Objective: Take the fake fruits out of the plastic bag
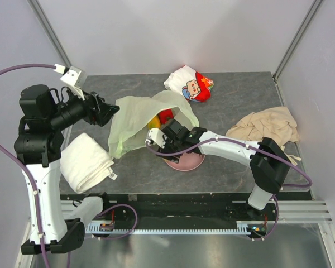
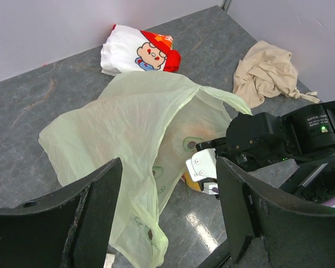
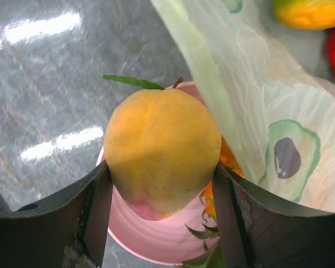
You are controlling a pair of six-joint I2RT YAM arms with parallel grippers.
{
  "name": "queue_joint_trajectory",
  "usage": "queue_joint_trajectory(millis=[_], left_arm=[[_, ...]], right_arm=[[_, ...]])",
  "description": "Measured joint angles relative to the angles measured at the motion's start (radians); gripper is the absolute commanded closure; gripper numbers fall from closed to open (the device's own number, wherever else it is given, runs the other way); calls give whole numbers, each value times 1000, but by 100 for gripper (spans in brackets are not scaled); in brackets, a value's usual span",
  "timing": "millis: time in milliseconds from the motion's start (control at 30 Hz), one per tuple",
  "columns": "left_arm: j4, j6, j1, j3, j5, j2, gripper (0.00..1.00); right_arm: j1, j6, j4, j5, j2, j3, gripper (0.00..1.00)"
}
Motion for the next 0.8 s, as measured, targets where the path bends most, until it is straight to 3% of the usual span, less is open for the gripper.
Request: queue_joint_trajectory(millis=[67,167,200,300,800], left_arm=[[2,0,0,0,-2,1,25],[4,0,0,0,-5,2,25],[4,0,2,0,-5,2,25],[4,0,8,0,-5,2,25],[6,0,18,-17,-2,-2,21]], right_arm=[[0,19,26,13,0,0,91],[0,39,47,22,1,0,78],[0,44,51,24,2,0,69],[0,54,59,38,2,-2,61],[0,67,71,84,2,-29,25]])
